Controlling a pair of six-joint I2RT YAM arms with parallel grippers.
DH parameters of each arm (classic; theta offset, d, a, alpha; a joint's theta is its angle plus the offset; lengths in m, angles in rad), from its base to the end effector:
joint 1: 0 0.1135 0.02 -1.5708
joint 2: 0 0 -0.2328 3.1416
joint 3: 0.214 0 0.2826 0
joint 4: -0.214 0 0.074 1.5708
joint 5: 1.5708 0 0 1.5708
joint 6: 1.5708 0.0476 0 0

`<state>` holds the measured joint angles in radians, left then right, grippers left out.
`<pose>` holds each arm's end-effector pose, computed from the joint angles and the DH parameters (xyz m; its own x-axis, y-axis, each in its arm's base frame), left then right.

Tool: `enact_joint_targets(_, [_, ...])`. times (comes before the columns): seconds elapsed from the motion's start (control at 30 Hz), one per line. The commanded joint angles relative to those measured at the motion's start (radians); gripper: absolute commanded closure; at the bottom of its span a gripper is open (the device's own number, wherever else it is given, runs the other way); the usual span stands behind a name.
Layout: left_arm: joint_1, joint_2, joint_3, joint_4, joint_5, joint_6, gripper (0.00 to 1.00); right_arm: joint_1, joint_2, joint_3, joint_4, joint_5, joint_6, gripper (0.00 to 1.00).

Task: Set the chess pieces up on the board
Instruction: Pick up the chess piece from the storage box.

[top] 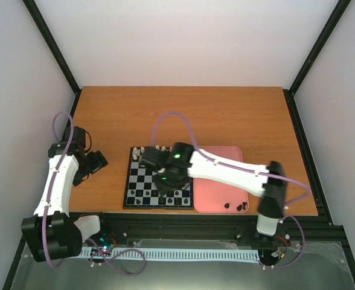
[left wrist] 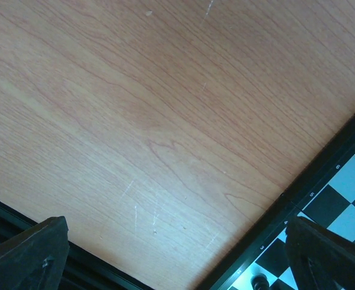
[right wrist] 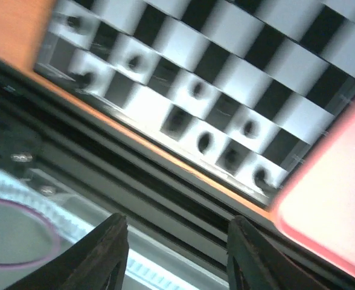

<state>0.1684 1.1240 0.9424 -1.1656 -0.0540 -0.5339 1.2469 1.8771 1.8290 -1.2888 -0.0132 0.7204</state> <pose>0.2251 0.0409 0.2141 -0.7364 -0.6406 -0.2177 -0.6434 0.7625 -0.0675 0.1258 0.3767 0.2638 -0.8587 -0.4850 -0.1657 -0.5089 0.8453 0.1625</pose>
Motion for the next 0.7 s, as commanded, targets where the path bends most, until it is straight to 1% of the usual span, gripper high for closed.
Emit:
enact_joint_targets(0.0, [0.008, 0.002, -0.001, 0.022, 0.025, 0.023, 0.00, -0.113, -0.223, -0.362, 0.017, 0.072, 0.139, 0.54])
enact_joint_targets(0.13, [0.006, 0.005, -0.002, 0.023, 0.035, 0.027, 0.00, -0.267, -0.456, -0.667, 0.047, 0.074, 0.195, 0.54])
enact_joint_targets(0.27, [0.003, 0.009, -0.006, 0.029, 0.050, 0.029, 0.00, -0.392, -0.593, -0.851, 0.066, 0.041, 0.172, 0.53])
enact_joint_targets(0.33, [0.000, 0.013, -0.008, 0.030, 0.051, 0.029, 0.00, -0.423, -0.617, -0.927, 0.088, 0.009, 0.152, 0.53])
enact_joint_targets(0.47, [-0.007, 0.020, -0.009, 0.029, 0.051, 0.031, 0.00, -0.434, -0.602, -1.011, 0.145, -0.034, 0.140, 0.53])
enact_joint_targets(0.67, [-0.014, 0.026, -0.010, 0.029, 0.049, 0.032, 0.00, -0.466, -0.542, -1.078, 0.234, -0.053, 0.109, 0.53])
